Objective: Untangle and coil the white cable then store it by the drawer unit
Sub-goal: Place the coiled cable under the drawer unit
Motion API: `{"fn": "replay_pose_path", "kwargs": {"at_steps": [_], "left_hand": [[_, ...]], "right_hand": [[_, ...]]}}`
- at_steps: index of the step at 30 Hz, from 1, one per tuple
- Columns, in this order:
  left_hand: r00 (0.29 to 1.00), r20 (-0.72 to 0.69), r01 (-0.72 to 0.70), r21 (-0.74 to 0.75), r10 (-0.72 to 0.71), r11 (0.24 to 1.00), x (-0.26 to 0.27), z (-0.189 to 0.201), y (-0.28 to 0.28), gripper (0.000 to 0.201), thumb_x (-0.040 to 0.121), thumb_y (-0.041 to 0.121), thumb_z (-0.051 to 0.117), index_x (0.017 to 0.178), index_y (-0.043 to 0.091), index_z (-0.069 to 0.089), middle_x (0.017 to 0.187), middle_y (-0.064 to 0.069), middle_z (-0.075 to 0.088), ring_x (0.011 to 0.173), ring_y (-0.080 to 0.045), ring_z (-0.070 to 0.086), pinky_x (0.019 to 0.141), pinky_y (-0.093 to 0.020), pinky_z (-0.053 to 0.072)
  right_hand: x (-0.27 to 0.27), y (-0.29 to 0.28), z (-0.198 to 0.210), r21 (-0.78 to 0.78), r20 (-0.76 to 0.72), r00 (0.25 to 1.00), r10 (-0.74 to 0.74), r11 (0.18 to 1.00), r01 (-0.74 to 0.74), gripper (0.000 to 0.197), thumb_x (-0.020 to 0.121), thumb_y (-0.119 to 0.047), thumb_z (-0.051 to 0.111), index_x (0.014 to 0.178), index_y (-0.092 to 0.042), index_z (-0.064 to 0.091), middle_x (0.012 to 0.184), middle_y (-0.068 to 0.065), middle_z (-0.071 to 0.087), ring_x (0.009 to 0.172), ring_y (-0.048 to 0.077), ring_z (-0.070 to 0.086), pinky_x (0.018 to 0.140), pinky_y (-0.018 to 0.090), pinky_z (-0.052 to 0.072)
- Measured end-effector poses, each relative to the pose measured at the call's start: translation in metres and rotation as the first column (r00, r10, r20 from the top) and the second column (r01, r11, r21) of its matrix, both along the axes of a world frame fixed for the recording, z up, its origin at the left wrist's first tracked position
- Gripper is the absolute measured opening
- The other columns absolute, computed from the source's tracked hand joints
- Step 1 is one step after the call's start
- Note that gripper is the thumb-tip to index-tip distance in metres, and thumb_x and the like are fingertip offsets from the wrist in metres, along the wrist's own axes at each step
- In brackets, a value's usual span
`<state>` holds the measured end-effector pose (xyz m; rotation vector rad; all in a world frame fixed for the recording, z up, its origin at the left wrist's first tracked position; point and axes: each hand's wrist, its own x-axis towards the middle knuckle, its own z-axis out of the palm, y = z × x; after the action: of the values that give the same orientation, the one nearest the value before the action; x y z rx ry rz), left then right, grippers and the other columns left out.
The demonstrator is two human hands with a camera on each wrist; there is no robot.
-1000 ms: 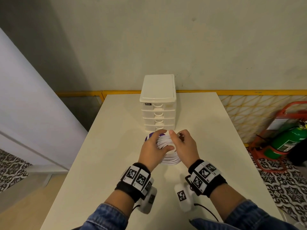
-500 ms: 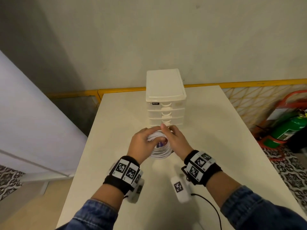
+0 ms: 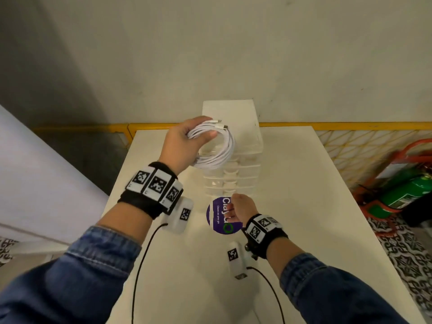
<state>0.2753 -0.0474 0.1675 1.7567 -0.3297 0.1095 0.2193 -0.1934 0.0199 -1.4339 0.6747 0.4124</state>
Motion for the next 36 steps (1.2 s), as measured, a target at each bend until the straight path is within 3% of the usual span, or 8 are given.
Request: {"fn": "replay_pose_path", "kwargs": {"at_steps": [3, 6, 12, 16, 22, 27, 32, 36], "left_hand": [[0.997, -0.059, 0.046, 0.026, -0.044, 0.999, 0.024, -0.003, -0.016, 0.03, 0.081, 0.01, 0.072, 0.11, 0.004, 0.068, 0.1, -0.004, 0.07, 0.076, 0.006, 0.062, 0.074, -0.01, 0.044], [0.99, -0.121, 0.078, 0.088, -0.067, 0.993, 0.04, -0.015, -0.022, 0.023, 0.08, 0.012, 0.073, 0.103, 0.01, 0.07, 0.087, 0.005, 0.07, 0.065, 0.008, 0.059, 0.065, -0.011, 0.043], [0.978, -0.178, 0.143, 0.168, -0.113, 0.975, 0.05, -0.023, -0.018, 0.019, 0.081, 0.016, 0.072, 0.1, 0.015, 0.072, 0.077, 0.009, 0.068, 0.057, 0.007, 0.055, 0.06, -0.01, 0.04], [0.974, -0.199, 0.138, 0.163, -0.105, 0.977, 0.051, -0.021, -0.018, 0.013, 0.08, 0.019, 0.074, 0.089, 0.027, 0.071, 0.082, 0.009, 0.069, 0.071, -0.002, 0.06, 0.07, -0.018, 0.046], [0.975, -0.199, 0.136, 0.182, -0.099, 0.974, 0.05, -0.022, -0.018, 0.013, 0.079, 0.02, 0.074, 0.083, 0.032, 0.07, 0.085, 0.006, 0.071, 0.08, -0.009, 0.064, 0.078, -0.025, 0.049], [0.981, -0.181, 0.107, 0.204, -0.07, 0.973, 0.049, -0.021, -0.019, 0.011, 0.079, 0.022, 0.074, 0.086, 0.029, 0.07, 0.081, 0.013, 0.069, 0.07, 0.001, 0.062, 0.069, -0.014, 0.047], [0.989, -0.139, 0.086, 0.25, -0.052, 0.964, 0.048, -0.021, -0.018, 0.007, 0.079, 0.025, 0.073, 0.082, 0.029, 0.069, 0.078, 0.009, 0.068, 0.065, 0.002, 0.059, 0.065, -0.013, 0.047], [0.993, -0.114, 0.074, 0.288, -0.043, 0.955, 0.049, -0.023, -0.017, 0.011, 0.081, 0.027, 0.072, 0.091, 0.024, 0.07, 0.08, 0.013, 0.066, 0.068, 0.004, 0.058, 0.064, -0.01, 0.046]], "right_hand": [[0.01, 0.007, -0.012, 0.084, -0.038, 0.998, -0.049, 0.995, 0.052, 0.014, 0.096, -0.011, 0.032, 0.097, -0.007, 0.045, 0.069, 0.01, 0.053, 0.054, 0.024, 0.051, 0.052, 0.033, 0.046], [0.017, 0.013, -0.026, 0.095, -0.006, 0.991, -0.135, 0.986, 0.135, 0.01, 0.096, -0.015, 0.037, 0.104, -0.013, 0.043, 0.071, 0.009, 0.056, 0.051, 0.021, 0.052, 0.047, 0.029, 0.047], [0.024, 0.016, -0.043, 0.136, 0.043, 0.947, -0.318, 0.941, 0.31, 0.018, 0.093, -0.026, 0.047, 0.087, -0.01, 0.052, 0.066, 0.005, 0.053, 0.049, 0.018, 0.048, 0.047, 0.028, 0.043], [0.02, 0.019, -0.051, 0.159, 0.043, 0.915, -0.4, 0.907, 0.389, 0.023, 0.089, -0.033, 0.056, 0.083, -0.012, 0.049, 0.057, 0.002, 0.044, 0.04, 0.014, 0.041, 0.043, 0.025, 0.038], [0.018, 0.011, -0.048, 0.131, 0.072, 0.932, -0.354, 0.93, 0.343, 0.022, 0.093, -0.029, 0.049, 0.076, -0.017, 0.054, 0.057, 0.002, 0.044, 0.044, 0.016, 0.041, 0.047, 0.027, 0.039], [0.008, 0.002, -0.049, 0.033, 0.098, 0.968, -0.233, 0.973, 0.23, 0.018, 0.094, -0.022, 0.047, 0.091, -0.009, 0.059, 0.057, 0.001, 0.045, 0.038, 0.011, 0.043, 0.04, 0.023, 0.045], [-0.018, 0.003, -0.055, -0.176, 0.159, 0.976, -0.146, 0.969, 0.174, 0.03, 0.091, -0.024, 0.051, 0.063, -0.013, 0.053, 0.05, 0.005, 0.049, 0.036, 0.016, 0.044, 0.04, 0.025, 0.043], [-0.041, 0.01, -0.058, -0.271, 0.182, 0.977, -0.115, 0.949, 0.162, 0.036, 0.091, -0.026, 0.048, 0.057, -0.014, 0.05, 0.046, 0.006, 0.047, 0.032, 0.017, 0.041, 0.04, 0.027, 0.039]]}}
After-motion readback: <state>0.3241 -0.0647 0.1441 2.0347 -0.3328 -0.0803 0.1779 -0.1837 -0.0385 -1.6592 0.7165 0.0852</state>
